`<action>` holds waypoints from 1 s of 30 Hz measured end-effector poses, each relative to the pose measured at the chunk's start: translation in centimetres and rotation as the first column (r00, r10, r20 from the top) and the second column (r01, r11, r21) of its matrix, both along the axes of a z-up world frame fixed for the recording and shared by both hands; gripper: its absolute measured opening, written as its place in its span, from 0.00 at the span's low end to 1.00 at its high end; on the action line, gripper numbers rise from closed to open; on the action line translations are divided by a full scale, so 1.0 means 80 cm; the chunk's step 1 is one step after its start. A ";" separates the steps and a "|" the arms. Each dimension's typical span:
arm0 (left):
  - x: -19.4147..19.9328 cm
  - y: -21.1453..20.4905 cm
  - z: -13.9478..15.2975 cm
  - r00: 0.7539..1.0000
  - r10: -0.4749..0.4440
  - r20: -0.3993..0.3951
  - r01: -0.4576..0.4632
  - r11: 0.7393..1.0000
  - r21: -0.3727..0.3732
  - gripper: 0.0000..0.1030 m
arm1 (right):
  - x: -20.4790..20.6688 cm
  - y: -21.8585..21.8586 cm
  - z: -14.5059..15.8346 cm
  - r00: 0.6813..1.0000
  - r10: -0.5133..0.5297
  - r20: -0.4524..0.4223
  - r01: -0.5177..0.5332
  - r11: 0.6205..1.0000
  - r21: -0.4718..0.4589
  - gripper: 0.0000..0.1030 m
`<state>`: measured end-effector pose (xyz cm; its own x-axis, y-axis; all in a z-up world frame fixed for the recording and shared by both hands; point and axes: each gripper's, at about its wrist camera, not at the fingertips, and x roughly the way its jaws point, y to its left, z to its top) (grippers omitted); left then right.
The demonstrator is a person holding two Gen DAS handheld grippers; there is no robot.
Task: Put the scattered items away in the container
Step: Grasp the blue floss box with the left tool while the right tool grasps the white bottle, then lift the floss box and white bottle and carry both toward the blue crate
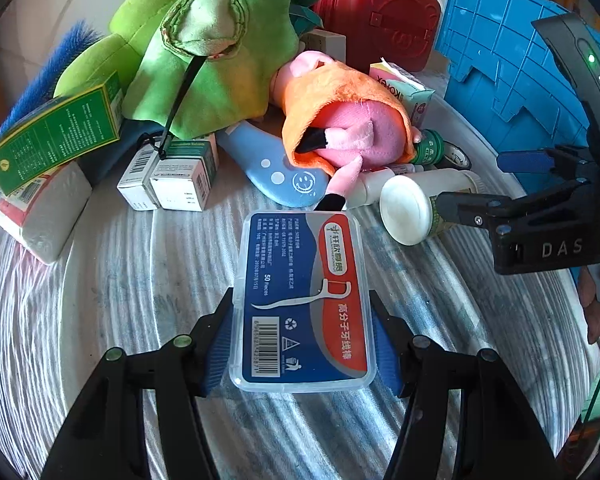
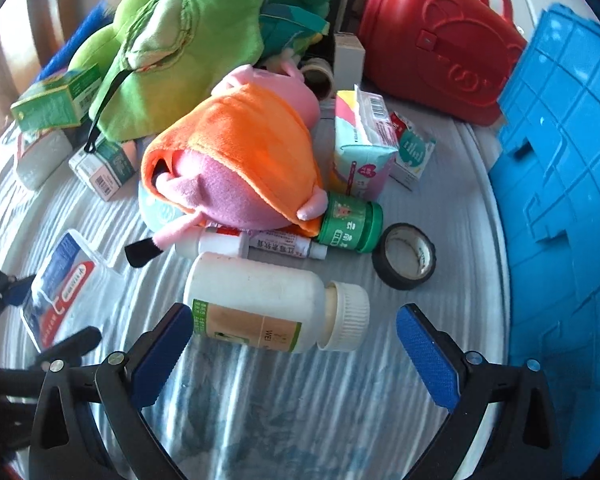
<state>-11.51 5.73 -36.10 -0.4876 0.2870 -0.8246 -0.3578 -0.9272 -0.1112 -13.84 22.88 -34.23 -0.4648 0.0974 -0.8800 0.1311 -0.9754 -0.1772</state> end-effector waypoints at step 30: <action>0.024 -0.044 0.063 0.994 0.100 -0.037 -0.100 0.995 -0.018 0.58 | 0.018 -0.011 0.008 0.991 0.084 0.106 -0.061 0.978 -0.200 0.54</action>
